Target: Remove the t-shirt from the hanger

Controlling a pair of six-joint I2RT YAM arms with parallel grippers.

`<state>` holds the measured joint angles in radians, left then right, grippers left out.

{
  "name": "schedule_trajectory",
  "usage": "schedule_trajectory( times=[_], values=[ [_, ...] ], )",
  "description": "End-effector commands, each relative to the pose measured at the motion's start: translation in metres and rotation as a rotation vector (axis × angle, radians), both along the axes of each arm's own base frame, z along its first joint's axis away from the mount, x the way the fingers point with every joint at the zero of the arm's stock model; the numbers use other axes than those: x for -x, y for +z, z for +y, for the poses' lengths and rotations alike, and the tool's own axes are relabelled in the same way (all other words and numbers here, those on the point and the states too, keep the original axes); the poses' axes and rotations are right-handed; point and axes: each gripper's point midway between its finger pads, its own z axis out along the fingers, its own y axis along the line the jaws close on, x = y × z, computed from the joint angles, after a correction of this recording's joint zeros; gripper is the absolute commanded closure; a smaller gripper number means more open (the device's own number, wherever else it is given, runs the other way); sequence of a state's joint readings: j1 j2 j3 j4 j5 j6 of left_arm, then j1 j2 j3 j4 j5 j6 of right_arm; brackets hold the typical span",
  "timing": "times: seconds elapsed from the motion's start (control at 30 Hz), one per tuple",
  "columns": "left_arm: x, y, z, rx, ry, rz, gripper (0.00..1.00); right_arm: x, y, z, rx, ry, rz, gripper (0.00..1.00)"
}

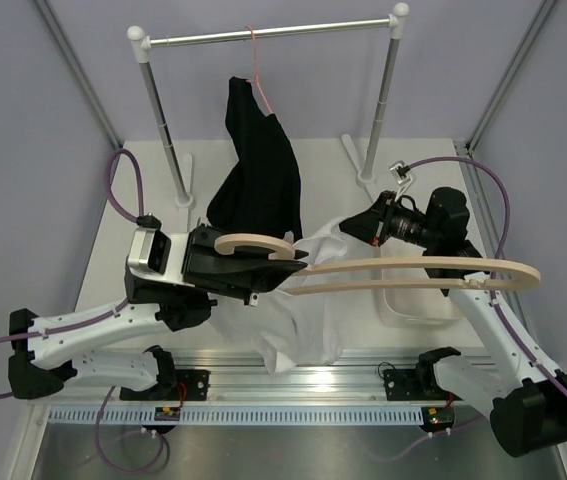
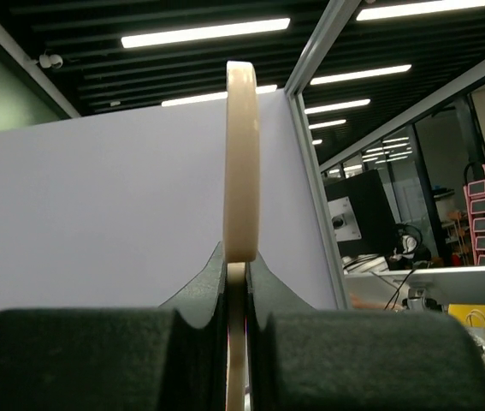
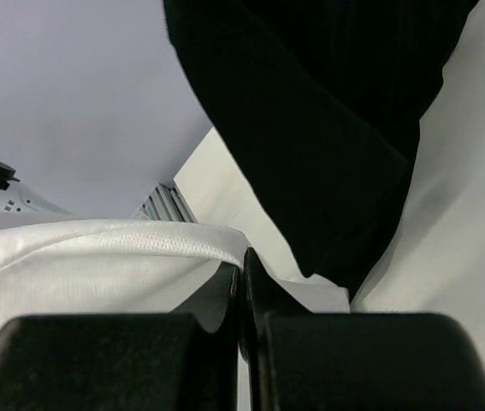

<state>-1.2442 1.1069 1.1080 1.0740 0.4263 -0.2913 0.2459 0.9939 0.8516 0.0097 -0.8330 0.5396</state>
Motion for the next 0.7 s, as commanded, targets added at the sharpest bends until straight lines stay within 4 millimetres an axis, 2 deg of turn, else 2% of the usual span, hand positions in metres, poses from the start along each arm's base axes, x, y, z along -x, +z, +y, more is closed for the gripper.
schedule_trajectory(
  times=[0.0, 0.2, 0.3, 0.33, 0.37, 0.4, 0.43, 0.47, 0.5, 0.53, 0.6, 0.63, 0.67],
  values=[
    [0.017, 0.030, 0.029, 0.138, -0.041, -0.060, 1.00, -0.007, 0.003, 0.004, -0.019, 0.018, -0.054, 1.00],
    [0.022, 0.032, 0.035, 0.128, -0.042, -0.082, 1.00, -0.020, -0.014, 0.004, 0.013, -0.007, -0.025, 1.00],
    [0.018, 0.030, 0.041, 0.088, 0.004, -0.058, 1.00, -0.026, -0.013, 0.002, 0.042, -0.026, -0.025, 1.00],
    [0.009, 0.030, 0.043, 0.087, 0.062, -0.037, 1.00, -0.029, -0.013, 0.001, 0.055, -0.035, -0.024, 1.00],
    [0.001, 0.015, 0.033, 0.017, 0.095, -0.007, 1.00, -0.032, -0.013, -0.002, 0.083, -0.052, -0.014, 1.00],
    [-0.003, 0.010, 0.035, 0.002, 0.127, 0.005, 1.00, -0.034, -0.012, -0.003, 0.098, -0.065, -0.016, 1.00],
    [-0.007, 0.013, 0.054, 0.032, 0.190, 0.014, 1.00, -0.036, -0.012, -0.005, 0.118, -0.076, -0.020, 1.00],
    [-0.012, -0.004, 0.050, -0.004, 0.215, 0.025, 1.00, -0.039, -0.008, -0.009, 0.152, -0.093, -0.026, 1.00],
    [-0.013, -0.009, 0.056, -0.007, 0.234, 0.028, 1.00, -0.047, -0.006, -0.014, 0.176, -0.142, -0.029, 1.00],
    [-0.007, -0.005, 0.079, 0.037, 0.250, 0.017, 1.00, -0.049, -0.006, -0.016, 0.185, -0.157, -0.022, 1.00],
    [-0.002, -0.012, 0.093, 0.060, 0.245, 0.010, 1.00, -0.050, 0.000, -0.012, 0.162, -0.144, -0.010, 1.00],
    [0.008, -0.007, 0.109, 0.091, 0.229, -0.017, 1.00, -0.051, 0.002, -0.008, 0.133, -0.129, -0.027, 1.00],
    [0.013, -0.003, 0.115, 0.098, 0.221, -0.030, 1.00, -0.046, 0.006, -0.003, 0.084, -0.103, -0.005, 1.00]
  ],
)
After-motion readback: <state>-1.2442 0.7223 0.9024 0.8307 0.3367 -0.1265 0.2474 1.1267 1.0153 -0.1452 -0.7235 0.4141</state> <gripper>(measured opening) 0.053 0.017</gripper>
